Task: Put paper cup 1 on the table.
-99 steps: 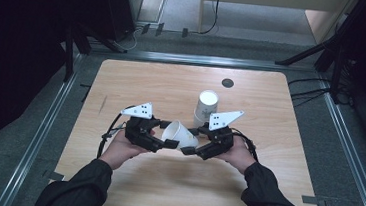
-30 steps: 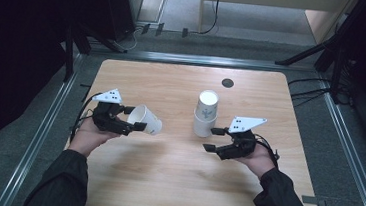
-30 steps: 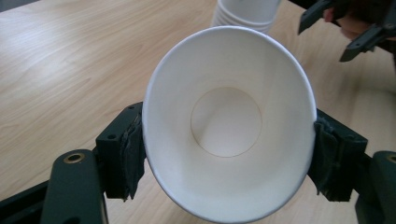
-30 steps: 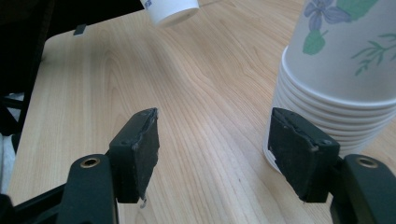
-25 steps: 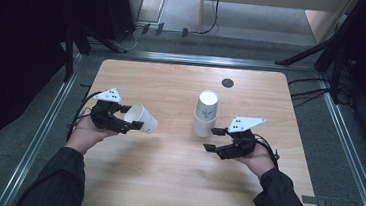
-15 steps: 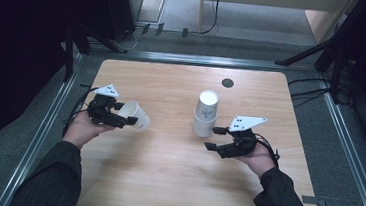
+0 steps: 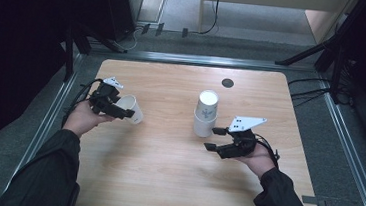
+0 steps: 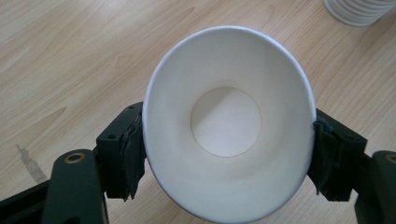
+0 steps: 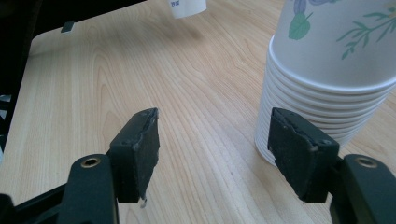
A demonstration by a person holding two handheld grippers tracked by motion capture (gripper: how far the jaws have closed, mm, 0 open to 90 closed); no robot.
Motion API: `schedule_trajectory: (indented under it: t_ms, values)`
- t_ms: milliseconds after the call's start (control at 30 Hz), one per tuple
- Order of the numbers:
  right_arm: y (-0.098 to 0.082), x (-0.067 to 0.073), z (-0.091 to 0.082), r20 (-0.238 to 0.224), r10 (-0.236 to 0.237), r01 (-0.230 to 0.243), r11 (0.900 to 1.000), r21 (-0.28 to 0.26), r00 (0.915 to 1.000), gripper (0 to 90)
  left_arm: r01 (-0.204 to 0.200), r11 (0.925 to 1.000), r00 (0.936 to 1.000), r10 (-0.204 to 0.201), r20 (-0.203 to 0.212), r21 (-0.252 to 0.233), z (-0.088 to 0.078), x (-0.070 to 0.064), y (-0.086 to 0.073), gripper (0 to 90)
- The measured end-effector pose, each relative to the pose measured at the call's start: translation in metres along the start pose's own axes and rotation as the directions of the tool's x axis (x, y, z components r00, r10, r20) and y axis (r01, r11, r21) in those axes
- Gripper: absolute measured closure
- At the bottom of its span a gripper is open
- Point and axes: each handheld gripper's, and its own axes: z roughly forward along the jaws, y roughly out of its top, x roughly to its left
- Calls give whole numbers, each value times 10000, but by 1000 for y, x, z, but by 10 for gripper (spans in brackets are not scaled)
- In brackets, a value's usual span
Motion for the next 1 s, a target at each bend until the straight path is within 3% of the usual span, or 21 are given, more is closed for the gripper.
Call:
schedule_trajectory:
  t_ms: [100,133,367,700,767,1000]
  values:
    - [0,0,0,1,27,-27,10000,18,10000,342,63,9998,9996,-58,-260,198,3,2,1,247]
    - [0,0,0,15,40,-40,10000,-1,10000,342,-17,9991,9986,39,-532,419,6,3,2,247]
    - [0,0,0,27,52,-52,10000,4,10000,343,-337,9958,9977,384,-553,846,14,3,0,246]
    - [0,0,1,53,88,-88,10000,18,9999,350,-231,9938,9974,304,-654,1088,25,0,-3,244]
    - [0,0,0,54,91,-92,10000,6,9999,350,-437,9903,9957,540,-752,1319,29,-3,-3,244]
    - [0,0,0,75,88,-88,10000,-4,9999,350,-585,9894,9949,688,-741,1331,31,-5,-2,242]
